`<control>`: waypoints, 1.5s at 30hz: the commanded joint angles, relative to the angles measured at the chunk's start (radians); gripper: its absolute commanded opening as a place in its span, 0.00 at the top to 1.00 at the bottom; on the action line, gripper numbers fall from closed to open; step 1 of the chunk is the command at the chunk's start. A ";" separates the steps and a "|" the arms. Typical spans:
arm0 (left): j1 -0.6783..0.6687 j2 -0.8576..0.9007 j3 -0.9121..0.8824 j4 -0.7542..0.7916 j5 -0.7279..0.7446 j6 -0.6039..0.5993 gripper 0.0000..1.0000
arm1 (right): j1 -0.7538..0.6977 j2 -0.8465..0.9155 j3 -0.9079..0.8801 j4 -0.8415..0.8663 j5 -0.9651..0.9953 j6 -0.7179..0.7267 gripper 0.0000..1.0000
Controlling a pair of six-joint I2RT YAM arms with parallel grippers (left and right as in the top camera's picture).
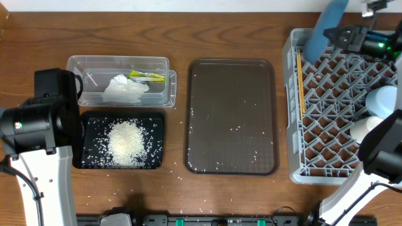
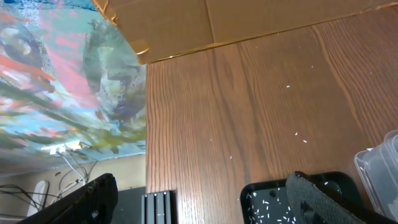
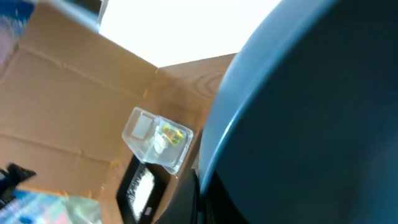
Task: Sort waste into correct bins and load items into the dishwasher rack
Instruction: 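Carry the bowl right and place it upside down in the dish rack, then release the bowl and raise the right gripper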
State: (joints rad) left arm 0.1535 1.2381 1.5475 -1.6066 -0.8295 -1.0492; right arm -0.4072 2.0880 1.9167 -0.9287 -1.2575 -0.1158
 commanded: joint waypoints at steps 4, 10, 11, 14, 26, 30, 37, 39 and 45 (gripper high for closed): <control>0.004 -0.002 -0.001 -0.010 -0.012 0.002 0.11 | -0.046 0.011 0.005 -0.061 -0.022 0.059 0.98; 0.004 -0.002 -0.001 -0.011 -0.012 0.002 0.11 | -0.059 0.001 0.006 -0.121 0.115 0.103 0.90; 0.004 -0.002 -0.001 -0.011 -0.012 0.002 0.11 | -0.059 -0.006 0.006 -0.129 0.163 0.119 0.90; 0.004 -0.002 -0.001 -0.011 -0.012 0.002 0.11 | -0.059 -0.036 0.006 -0.146 0.279 0.147 0.86; 0.004 -0.002 -0.001 -0.011 -0.012 0.002 0.11 | -0.059 -0.237 0.006 -0.233 0.666 0.258 0.36; 0.004 -0.002 -0.001 -0.010 -0.012 0.002 0.11 | -0.059 -0.293 0.006 -0.246 0.682 0.258 0.25; 0.004 -0.002 -0.001 -0.011 -0.012 0.002 0.11 | -0.057 -0.393 0.006 -0.262 0.702 0.257 0.25; 0.004 -0.002 -0.001 -0.011 -0.012 0.002 0.11 | -0.056 -0.408 0.006 -0.262 0.734 0.257 0.25; 0.004 -0.002 -0.001 -0.010 -0.012 0.002 0.10 | -0.056 -0.412 0.006 -0.312 0.764 0.256 0.25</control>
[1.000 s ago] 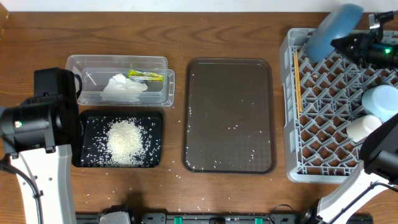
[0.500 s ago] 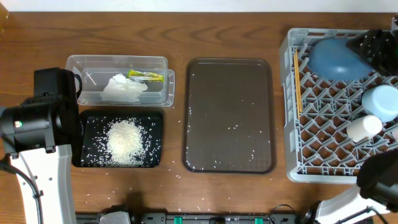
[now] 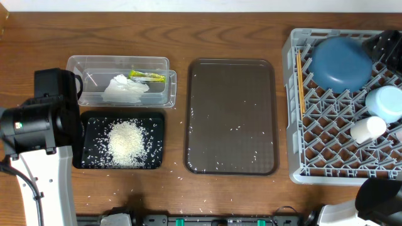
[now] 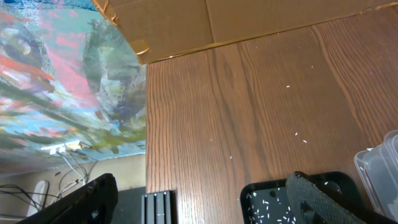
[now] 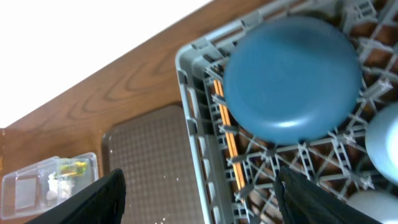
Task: Sort waste into correct bins and load items into the dishwasher rack
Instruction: 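Release the bowl and raise the right gripper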
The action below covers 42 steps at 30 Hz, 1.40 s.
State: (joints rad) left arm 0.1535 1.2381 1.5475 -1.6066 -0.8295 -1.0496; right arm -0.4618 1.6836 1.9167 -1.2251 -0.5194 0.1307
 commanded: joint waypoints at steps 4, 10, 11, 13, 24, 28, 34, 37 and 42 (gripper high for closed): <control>0.004 -0.002 -0.001 -0.010 -0.012 0.002 0.11 | 0.004 -0.008 0.006 -0.072 0.026 -0.002 0.25; 0.004 -0.002 -0.001 -0.010 -0.012 0.002 0.11 | 0.013 -0.041 0.006 -0.199 0.026 -0.099 0.27; 0.005 -0.002 -0.001 -0.011 -0.012 0.002 0.11 | 0.013 -0.050 0.006 -0.218 0.026 -0.109 0.28; 0.004 -0.002 -0.001 -0.011 -0.012 0.002 0.11 | 0.017 -0.076 0.006 -0.265 0.026 -0.138 0.30; 0.004 -0.002 -0.001 -0.010 -0.012 0.002 0.11 | 0.118 -0.280 -0.002 -0.436 0.026 -0.206 0.26; 0.004 -0.002 -0.001 -0.010 -0.012 0.002 0.11 | 0.179 -0.356 -0.022 -0.462 0.042 -0.217 0.06; 0.004 -0.002 -0.001 -0.010 -0.012 0.002 0.11 | 0.228 -0.447 -0.111 -0.473 0.045 -0.185 0.01; 0.005 -0.002 -0.001 -0.010 -0.012 0.002 0.11 | 0.227 -0.476 -0.161 -0.473 0.045 -0.126 0.01; 0.004 -0.002 -0.001 -0.010 -0.012 0.002 0.11 | 0.227 -0.485 -0.189 -0.473 0.044 -0.116 0.01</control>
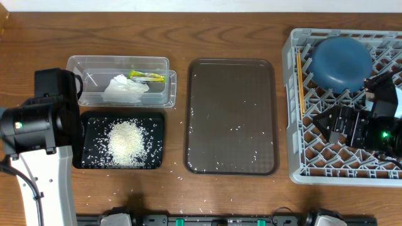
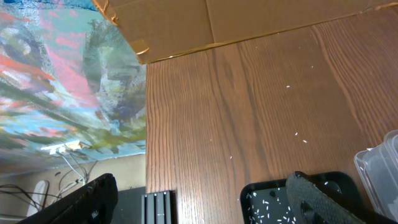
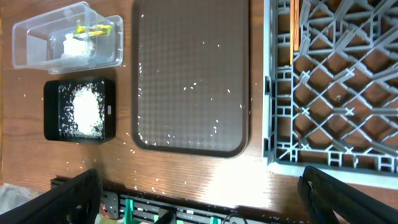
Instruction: Sort waste into correct bins and load items into the dishwasher rack
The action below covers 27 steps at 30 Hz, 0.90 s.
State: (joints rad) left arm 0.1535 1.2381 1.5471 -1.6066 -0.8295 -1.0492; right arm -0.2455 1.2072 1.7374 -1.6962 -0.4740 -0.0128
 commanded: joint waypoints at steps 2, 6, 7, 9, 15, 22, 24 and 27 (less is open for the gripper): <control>0.005 -0.002 0.000 -0.010 -0.012 0.002 0.11 | 0.011 -0.009 -0.013 -0.002 0.000 0.027 0.01; 0.004 -0.002 0.000 -0.010 -0.012 0.002 0.11 | 0.011 -0.010 -0.013 -0.002 0.023 0.018 0.01; 0.004 -0.002 0.000 -0.010 -0.012 0.002 0.11 | 0.011 -0.011 -0.013 -0.002 0.023 0.014 0.01; 0.004 -0.002 0.000 -0.010 -0.012 0.002 0.11 | 0.011 -0.013 -0.013 -0.002 0.026 0.013 0.01; 0.005 -0.002 0.000 -0.010 -0.012 0.002 0.11 | 0.011 -0.039 -0.014 -0.002 0.025 -0.012 0.01; 0.005 -0.002 0.000 -0.010 -0.012 0.002 0.11 | 0.011 -0.143 -0.039 0.032 0.033 -0.038 0.01; 0.004 -0.002 0.000 -0.010 -0.012 0.002 0.11 | 0.011 -0.195 -0.070 0.080 0.040 -0.037 0.01; 0.005 -0.002 0.000 -0.010 -0.012 0.002 0.11 | 0.011 -0.288 -0.146 0.183 0.029 -0.037 0.01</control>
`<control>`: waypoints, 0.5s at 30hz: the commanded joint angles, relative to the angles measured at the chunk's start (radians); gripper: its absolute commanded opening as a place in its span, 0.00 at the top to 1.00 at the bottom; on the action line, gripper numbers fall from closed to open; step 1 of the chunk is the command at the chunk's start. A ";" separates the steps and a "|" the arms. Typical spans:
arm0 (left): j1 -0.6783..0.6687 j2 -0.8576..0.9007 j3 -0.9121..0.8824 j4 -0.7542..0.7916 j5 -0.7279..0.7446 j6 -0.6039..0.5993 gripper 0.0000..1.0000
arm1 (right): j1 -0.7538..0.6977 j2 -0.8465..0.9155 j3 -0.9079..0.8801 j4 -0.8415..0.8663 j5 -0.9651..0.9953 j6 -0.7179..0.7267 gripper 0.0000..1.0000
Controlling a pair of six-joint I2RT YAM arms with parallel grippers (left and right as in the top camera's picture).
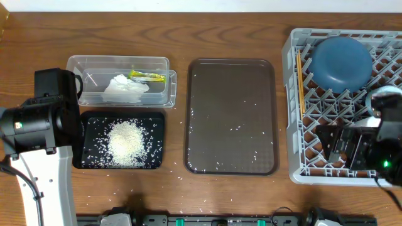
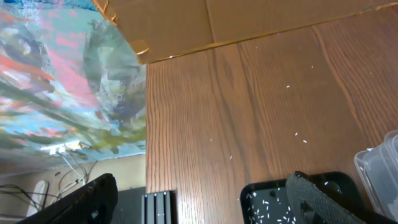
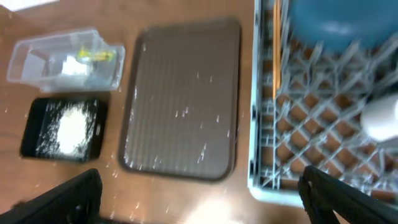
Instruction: Sort waste into correct bins and load items into the dishwasher rack
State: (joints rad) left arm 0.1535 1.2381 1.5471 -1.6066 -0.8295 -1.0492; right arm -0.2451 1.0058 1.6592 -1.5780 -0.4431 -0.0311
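Observation:
A blue bowl [image 1: 342, 61] lies upside down in the far left part of the grey dishwasher rack [image 1: 293, 125]; the right wrist view shows the bowl [image 3: 339, 22] at its top edge. A white cup [image 1: 385, 100] and an orange stick [image 1: 300, 81] also sit in the rack. My right gripper [image 3: 202, 199] is open and empty, high over the rack's front part. My left gripper [image 2: 205, 205] is open and empty over the table's left edge, by the black tray of rice [image 1: 122, 139].
A clear bin [image 1: 119, 94] at the back left holds white tissue [image 1: 124, 88] and a yellow wrapper [image 1: 147, 76]. A brown serving tray [image 1: 232, 116] with stray rice grains lies in the middle. Rice grains dot the table near its front edge.
My right arm has moved from over the rack's middle toward its front right corner, uncovering the white cup. The left arm, the bowl and both bins have not moved.
My right gripper first held the blue bowl tilted above the rack's far left corner. Then the bowl lay upside down in the rack with the gripper open off it. The arm then stood over the rack's middle, and now over its front.

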 commanded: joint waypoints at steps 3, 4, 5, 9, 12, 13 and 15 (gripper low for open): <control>0.004 -0.002 0.000 -0.010 -0.012 0.002 0.11 | 0.024 -0.200 -0.182 0.207 -0.021 -0.019 0.01; 0.005 -0.002 0.000 -0.010 -0.012 0.002 0.11 | 0.034 -0.237 -0.223 0.255 -0.020 -0.019 0.01; 0.004 -0.002 0.000 -0.010 -0.012 0.002 0.11 | 0.046 -0.275 -0.267 0.304 -0.020 -0.018 0.01; 0.004 -0.002 0.000 -0.010 -0.012 0.002 0.11 | 0.104 -0.438 -0.473 0.497 -0.016 -0.019 0.01; 0.004 -0.002 0.000 -0.010 -0.012 0.002 0.11 | 0.146 -0.553 -0.637 0.623 -0.008 -0.019 0.01; 0.004 -0.002 0.000 -0.010 -0.012 0.002 0.11 | 0.158 -0.584 -0.685 0.659 -0.008 -0.019 0.01; 0.004 -0.002 0.000 -0.010 -0.012 0.002 0.11 | 0.181 -0.651 -0.791 0.744 -0.006 -0.019 0.01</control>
State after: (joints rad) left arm 0.1535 1.2381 1.5471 -1.6066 -0.8291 -1.0492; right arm -0.1020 0.4339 0.9997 -0.9062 -0.4545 -0.0422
